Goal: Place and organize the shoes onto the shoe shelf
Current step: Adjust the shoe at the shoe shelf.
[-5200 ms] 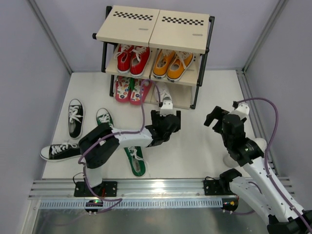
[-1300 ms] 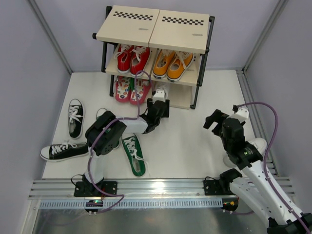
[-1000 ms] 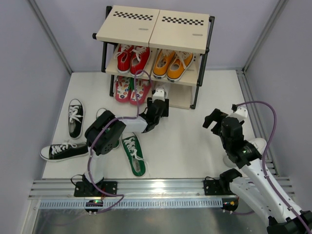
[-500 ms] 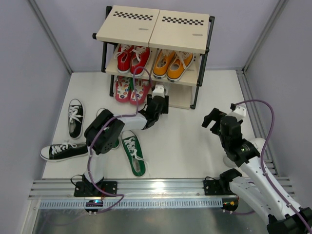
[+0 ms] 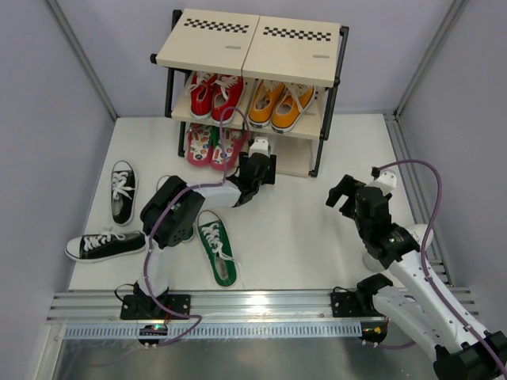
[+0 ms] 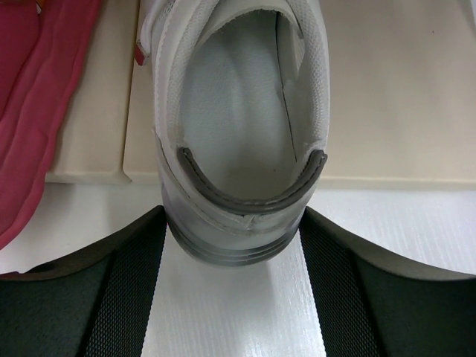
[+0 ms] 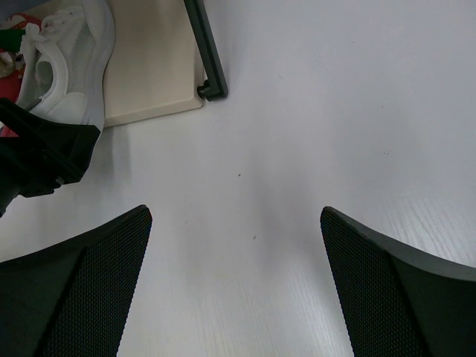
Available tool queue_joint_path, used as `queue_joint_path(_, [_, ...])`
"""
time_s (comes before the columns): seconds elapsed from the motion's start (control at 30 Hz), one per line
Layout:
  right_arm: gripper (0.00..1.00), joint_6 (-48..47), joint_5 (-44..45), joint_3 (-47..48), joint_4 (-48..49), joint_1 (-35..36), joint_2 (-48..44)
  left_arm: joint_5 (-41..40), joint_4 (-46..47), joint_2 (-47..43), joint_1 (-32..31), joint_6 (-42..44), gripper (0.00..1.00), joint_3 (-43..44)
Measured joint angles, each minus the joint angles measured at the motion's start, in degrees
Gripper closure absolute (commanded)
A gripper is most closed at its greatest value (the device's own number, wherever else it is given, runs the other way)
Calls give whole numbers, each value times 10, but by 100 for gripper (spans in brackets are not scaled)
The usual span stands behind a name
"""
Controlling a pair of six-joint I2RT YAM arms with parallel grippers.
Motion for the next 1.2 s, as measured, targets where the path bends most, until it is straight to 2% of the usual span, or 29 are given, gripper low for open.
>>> queue_joint_path(0.37, [0, 7, -9, 0, 0, 0, 12, 17, -14, 2, 13, -13, 18, 12])
queue_joint_path(0.67, [0, 10, -16, 0, 5, 0, 27, 46, -3, -2, 18, -15, 19, -9])
queue_joint_path(0.8, [0, 14, -24, 0, 10, 0, 33, 59, -4, -12, 18, -16, 25, -26])
queue_joint_path(0.9, [1, 16, -28, 0, 14, 0, 35, 61, -4, -23, 18, -16, 39, -33])
queue_joint_path(0.93, [0, 17, -29, -1, 15, 0, 36, 61, -4, -26, 18, -16, 46, -34])
queue_joint_path(1.2, [1, 21, -33, -1, 17, 0, 40, 58, -5, -30, 18, -12, 56, -35])
